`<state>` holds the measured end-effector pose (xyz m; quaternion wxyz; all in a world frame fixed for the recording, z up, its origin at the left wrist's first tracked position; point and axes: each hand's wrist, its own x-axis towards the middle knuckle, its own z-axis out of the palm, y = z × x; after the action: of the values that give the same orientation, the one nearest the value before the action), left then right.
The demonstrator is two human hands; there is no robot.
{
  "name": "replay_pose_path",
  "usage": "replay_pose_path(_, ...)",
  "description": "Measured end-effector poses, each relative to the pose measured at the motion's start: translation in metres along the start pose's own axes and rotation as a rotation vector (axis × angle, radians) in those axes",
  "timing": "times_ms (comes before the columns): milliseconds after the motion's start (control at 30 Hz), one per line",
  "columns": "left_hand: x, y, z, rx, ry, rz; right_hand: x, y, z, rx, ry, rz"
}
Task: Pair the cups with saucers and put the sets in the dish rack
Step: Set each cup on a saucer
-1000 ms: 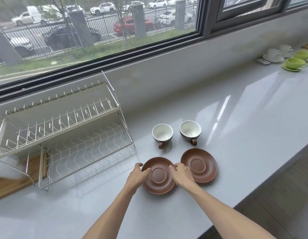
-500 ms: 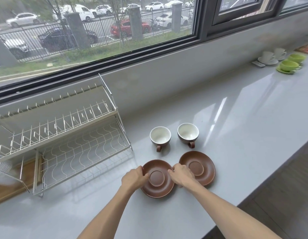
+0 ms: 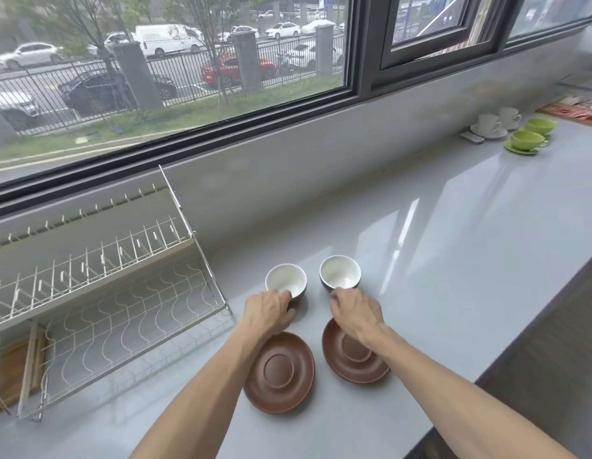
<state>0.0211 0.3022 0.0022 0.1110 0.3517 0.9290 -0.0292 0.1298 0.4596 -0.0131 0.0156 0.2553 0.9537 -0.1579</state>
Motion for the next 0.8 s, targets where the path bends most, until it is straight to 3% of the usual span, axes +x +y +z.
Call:
replay_pose_path(133, 0.018, 0.03, -0.004, -0.401, 0.298, -0.063, 0.023, 0.019, -0.015, 0.128, 0.143, 0.049)
replay_pose_path(200, 0.024, 0.046, -0.001, -0.586, 0.335, -0.088, 0.033, 0.03, -0.017, 0.17, 0.154, 0.082)
replay_pose_path(400, 0.046, 0.075, 0.015, -0.816, 0.3, -0.142, 0.055, 0.05, -0.014, 0.215, 0.145, 0.129)
replay_pose_path(800, 0.095, 0.093, 0.025, -1.087, 0.024, -0.301, 0.093, 0.055, 0.012, 0.292, -0.057, 0.245)
